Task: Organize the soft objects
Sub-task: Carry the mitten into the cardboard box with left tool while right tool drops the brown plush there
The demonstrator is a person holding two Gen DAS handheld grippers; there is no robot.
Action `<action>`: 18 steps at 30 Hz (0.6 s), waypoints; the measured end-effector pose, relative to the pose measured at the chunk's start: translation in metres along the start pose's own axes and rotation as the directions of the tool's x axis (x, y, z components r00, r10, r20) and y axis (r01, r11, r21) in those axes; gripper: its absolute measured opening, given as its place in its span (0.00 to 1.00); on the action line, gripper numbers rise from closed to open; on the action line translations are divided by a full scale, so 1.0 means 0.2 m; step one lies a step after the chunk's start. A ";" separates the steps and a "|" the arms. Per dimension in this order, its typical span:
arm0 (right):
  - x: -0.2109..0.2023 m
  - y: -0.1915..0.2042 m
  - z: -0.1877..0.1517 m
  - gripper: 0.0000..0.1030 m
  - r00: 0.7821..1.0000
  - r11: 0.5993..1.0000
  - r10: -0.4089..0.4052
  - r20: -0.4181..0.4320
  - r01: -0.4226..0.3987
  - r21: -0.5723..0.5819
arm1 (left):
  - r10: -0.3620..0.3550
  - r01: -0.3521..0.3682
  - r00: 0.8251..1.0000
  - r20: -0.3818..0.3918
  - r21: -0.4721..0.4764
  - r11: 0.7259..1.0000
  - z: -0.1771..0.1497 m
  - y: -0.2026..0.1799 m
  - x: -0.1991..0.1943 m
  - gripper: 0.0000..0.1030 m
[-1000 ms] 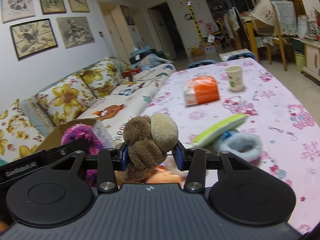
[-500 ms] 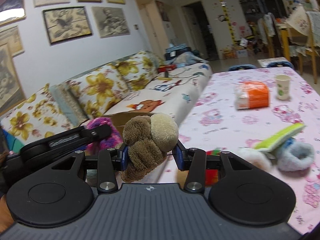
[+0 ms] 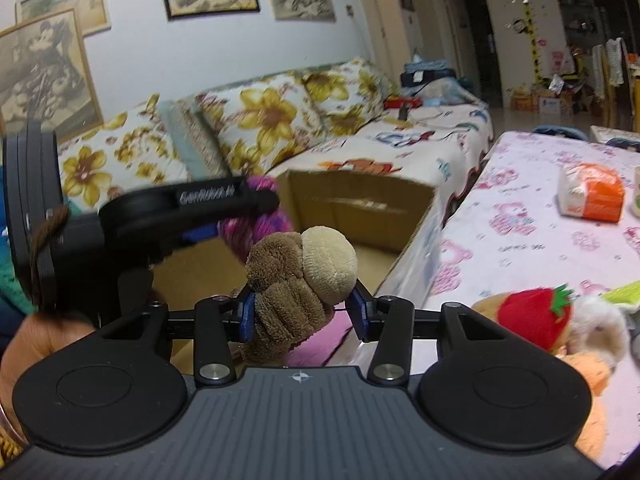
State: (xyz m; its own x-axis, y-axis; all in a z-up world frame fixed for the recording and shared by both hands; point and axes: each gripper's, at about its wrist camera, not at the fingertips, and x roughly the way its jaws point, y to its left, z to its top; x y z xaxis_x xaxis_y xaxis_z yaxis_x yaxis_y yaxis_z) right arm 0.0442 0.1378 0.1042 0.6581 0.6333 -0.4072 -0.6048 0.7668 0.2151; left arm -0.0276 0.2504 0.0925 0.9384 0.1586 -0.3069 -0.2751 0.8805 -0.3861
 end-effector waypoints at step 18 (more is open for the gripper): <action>-0.19 0.05 -0.04 0.97 1.000 0.999 0.006 0.022 -0.005 -0.044 | 0.002 -0.002 1.000 0.005 0.046 0.999 0.00 -0.02 0.00 0.74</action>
State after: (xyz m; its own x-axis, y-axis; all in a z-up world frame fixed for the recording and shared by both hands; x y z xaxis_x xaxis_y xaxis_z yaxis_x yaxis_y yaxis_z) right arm 0.0094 0.1212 0.1152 0.6644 0.6397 -0.3865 -0.6270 0.7585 0.1776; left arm -0.0271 0.2477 0.0945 0.9389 0.1624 -0.3034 -0.2672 0.8997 -0.3453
